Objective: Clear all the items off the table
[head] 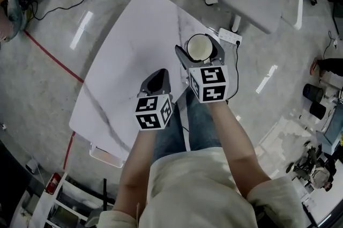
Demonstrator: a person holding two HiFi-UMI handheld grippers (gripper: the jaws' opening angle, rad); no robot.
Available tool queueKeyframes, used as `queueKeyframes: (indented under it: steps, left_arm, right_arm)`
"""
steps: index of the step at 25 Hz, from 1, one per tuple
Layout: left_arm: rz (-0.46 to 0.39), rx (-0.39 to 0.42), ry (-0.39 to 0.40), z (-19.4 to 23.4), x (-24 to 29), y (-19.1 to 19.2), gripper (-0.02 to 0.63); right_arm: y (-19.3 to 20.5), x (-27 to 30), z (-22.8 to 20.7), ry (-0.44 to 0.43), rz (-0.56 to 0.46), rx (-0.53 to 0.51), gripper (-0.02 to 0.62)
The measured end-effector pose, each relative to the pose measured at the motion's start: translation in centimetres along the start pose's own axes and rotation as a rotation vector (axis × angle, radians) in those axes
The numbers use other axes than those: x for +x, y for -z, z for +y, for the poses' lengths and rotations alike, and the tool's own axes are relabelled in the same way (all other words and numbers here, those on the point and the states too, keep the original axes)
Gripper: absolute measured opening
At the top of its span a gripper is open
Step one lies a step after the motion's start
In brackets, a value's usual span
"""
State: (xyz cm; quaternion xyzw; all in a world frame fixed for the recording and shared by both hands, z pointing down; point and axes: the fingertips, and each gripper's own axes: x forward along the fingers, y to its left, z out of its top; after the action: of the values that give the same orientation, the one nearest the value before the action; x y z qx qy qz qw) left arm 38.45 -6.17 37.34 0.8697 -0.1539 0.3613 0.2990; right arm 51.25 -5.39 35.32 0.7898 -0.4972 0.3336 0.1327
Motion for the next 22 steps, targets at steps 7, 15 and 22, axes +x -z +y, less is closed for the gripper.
queueKeyframes:
  steps: [7,15,22]
  left_arm:
    - [0.014,0.040,0.017,-5.0,2.1,-2.1,0.009]
    - [0.008,0.075,0.038,-11.8,5.4,-4.6,0.009]
    - [0.003,0.109,0.058,-17.5,8.6,-6.3,0.009]
  right_arm:
    - [-1.5,-2.6,-5.8,0.031,-0.005,0.009,0.414]
    - [-2.8,-5.7,-13.5,0.066,-0.018,0.022,0.414]
    - [-3.6,-8.4,-20.1,0.086,-0.037,0.029,0.414]
